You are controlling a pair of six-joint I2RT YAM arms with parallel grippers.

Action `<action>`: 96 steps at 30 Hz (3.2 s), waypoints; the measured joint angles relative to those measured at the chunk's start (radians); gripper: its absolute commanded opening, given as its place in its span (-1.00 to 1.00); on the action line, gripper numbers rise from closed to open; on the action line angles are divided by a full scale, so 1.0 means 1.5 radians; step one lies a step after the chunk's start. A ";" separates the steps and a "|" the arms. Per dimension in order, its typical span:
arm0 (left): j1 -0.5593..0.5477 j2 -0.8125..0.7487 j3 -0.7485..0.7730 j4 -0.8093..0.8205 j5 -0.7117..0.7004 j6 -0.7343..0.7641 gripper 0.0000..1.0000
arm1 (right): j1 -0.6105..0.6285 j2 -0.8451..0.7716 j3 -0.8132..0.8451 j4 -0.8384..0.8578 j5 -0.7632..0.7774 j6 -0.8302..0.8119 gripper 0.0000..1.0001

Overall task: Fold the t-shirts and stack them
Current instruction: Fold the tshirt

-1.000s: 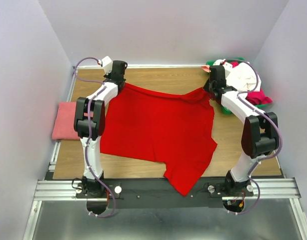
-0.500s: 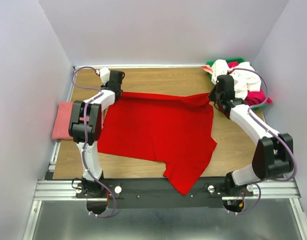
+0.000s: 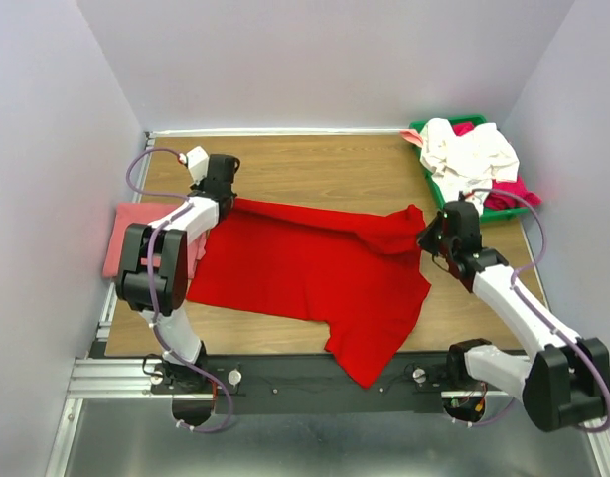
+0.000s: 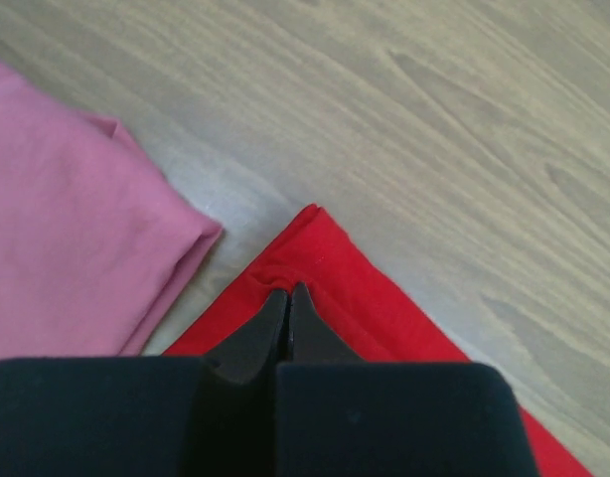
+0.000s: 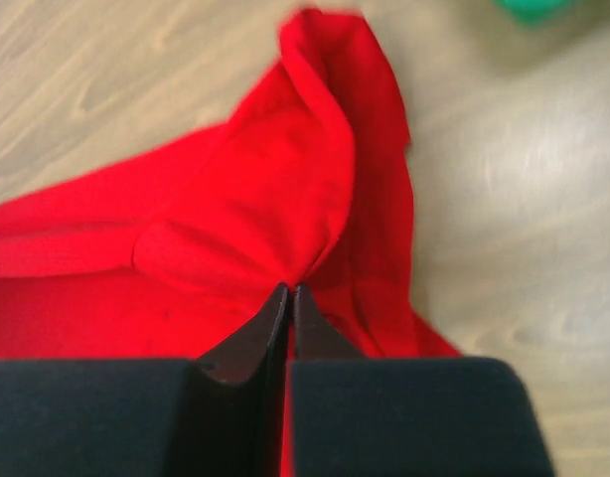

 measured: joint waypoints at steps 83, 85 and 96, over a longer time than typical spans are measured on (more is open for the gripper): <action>-0.007 0.078 0.057 0.019 0.198 0.059 0.75 | -0.120 0.238 0.158 -0.026 -0.016 -0.070 -0.14; -0.011 0.079 0.069 0.022 0.212 0.057 0.75 | -0.120 0.271 0.187 -0.023 -0.029 -0.089 -0.14; -0.043 0.133 0.103 0.028 0.231 0.052 0.80 | -0.113 0.374 0.231 -0.018 -0.033 -0.166 -0.27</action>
